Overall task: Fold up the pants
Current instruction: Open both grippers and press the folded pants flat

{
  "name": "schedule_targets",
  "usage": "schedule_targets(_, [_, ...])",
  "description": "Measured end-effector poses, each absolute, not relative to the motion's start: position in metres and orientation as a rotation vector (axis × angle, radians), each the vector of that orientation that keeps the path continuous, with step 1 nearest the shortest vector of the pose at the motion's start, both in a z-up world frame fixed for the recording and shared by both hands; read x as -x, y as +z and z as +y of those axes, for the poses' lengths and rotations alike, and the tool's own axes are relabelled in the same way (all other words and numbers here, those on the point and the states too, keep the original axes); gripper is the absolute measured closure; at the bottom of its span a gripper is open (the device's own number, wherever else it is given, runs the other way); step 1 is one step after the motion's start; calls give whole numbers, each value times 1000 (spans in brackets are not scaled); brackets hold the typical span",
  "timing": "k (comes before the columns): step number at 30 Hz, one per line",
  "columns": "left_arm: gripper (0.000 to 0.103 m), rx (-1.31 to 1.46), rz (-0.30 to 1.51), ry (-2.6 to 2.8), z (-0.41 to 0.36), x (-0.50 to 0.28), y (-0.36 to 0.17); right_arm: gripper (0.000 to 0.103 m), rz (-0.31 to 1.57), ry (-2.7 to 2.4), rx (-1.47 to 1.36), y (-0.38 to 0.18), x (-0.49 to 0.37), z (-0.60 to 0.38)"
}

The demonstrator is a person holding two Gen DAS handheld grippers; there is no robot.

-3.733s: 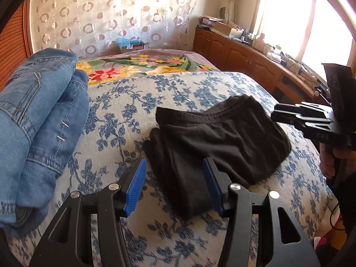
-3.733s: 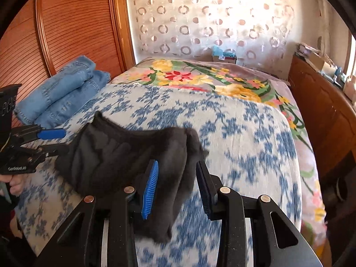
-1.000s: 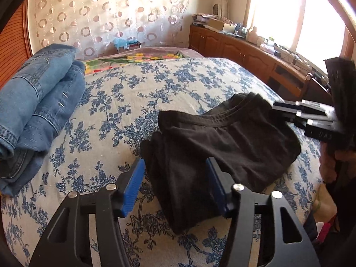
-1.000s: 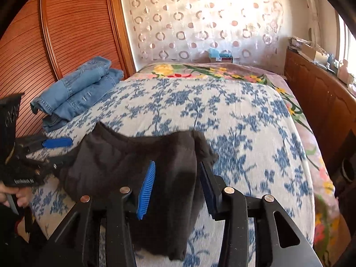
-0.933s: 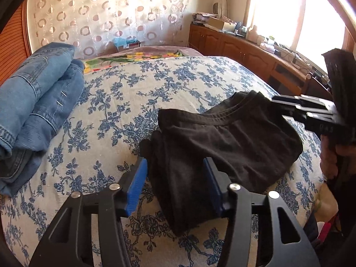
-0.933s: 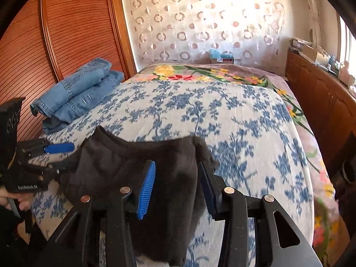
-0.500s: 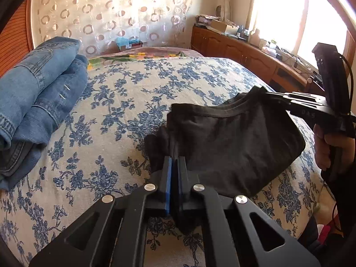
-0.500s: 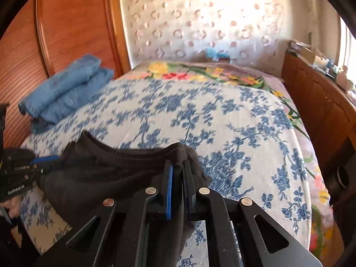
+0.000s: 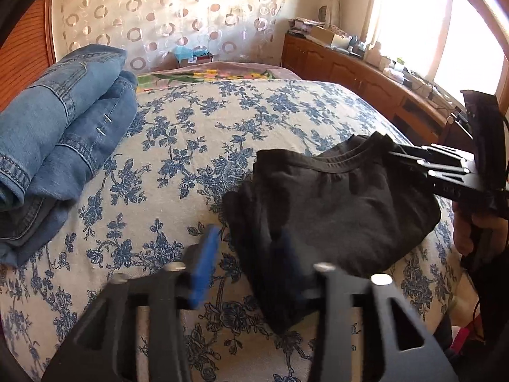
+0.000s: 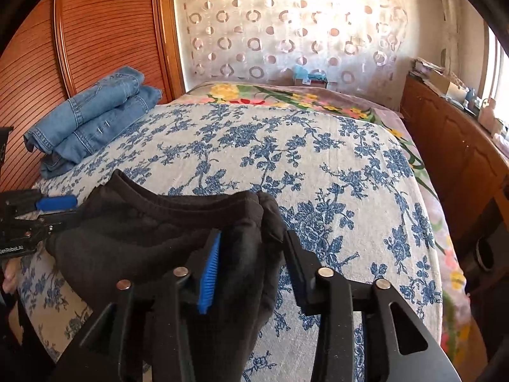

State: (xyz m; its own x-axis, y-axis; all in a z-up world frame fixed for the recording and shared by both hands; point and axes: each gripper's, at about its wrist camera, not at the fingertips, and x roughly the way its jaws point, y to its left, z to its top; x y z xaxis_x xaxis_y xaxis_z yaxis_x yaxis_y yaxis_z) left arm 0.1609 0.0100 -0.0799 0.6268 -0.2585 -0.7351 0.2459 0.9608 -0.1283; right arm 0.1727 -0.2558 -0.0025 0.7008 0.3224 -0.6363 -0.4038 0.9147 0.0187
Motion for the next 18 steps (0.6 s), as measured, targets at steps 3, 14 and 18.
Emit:
schedule_targets(3, [26, 33, 848, -286, 12, -164, -80, 56, 688, 413, 129, -4, -173, -257])
schedule_targets(14, [24, 9, 901, -287, 4, -180, -91, 43, 740, 423, 102, -7, -184, -261])
schedule_targets(18, [22, -39, 897, -280, -2, -183, -94, 40, 766, 431, 80, -11, -191, -264])
